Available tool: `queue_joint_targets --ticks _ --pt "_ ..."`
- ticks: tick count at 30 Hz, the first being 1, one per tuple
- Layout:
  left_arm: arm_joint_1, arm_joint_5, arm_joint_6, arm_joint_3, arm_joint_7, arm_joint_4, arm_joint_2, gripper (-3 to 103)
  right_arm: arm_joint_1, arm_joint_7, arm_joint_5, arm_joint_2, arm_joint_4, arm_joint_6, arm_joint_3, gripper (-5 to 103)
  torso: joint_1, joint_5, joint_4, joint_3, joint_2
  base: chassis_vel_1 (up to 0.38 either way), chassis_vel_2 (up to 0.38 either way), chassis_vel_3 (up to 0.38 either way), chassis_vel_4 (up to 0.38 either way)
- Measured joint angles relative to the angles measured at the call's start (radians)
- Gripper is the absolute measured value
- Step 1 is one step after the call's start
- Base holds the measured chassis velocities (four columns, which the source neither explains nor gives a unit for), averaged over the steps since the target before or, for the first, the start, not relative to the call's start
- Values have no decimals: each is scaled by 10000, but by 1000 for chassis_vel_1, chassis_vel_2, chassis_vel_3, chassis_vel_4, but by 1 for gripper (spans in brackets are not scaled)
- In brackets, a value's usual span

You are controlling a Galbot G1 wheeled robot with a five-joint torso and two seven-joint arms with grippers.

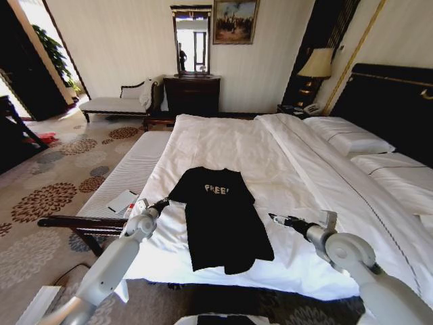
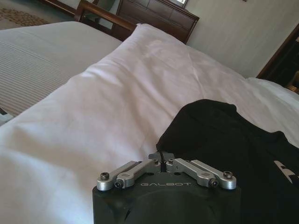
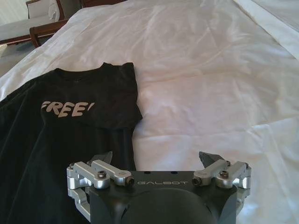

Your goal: Fold the clothes on the bed.

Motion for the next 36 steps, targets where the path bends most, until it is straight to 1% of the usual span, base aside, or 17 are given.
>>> queue_joint_targets --ticks 8,17,26,29,34,36 --pt "-178 -215 -40 -185 -33 111 134 0 156 1 -16 21 -39 6 -137 100 0 -1 -1 0 0 0 0 0 0" --pt "-988 -458 -44 -237 133 1047 305 0 -84 -104 -241 169 -61 28 -80 100 1 1 -2 0 0 0 0 0 0" --pt "-1332 -488 -58 -187 222 1494 248 0 -121 -136 -302 214 -87 42 -75 100 1 -1 -1 1 0 0 0 0 0" --pt "-1364 -476 -60 -156 207 1482 198 0 -120 -138 -304 218 -97 46 -79 100 0 0 0 1 -1 0 0 0 0" --pt "-1456 -438 -61 13 64 1015 140 0 -133 -178 -320 218 -144 56 -52 100 1 0 1 1 0 0 0 0 0" --pt "-1598 -515 -43 224 -162 432 106 0 -120 -212 -326 211 -170 61 -33 100 1 2 -1 1 0 0 0 0 0"
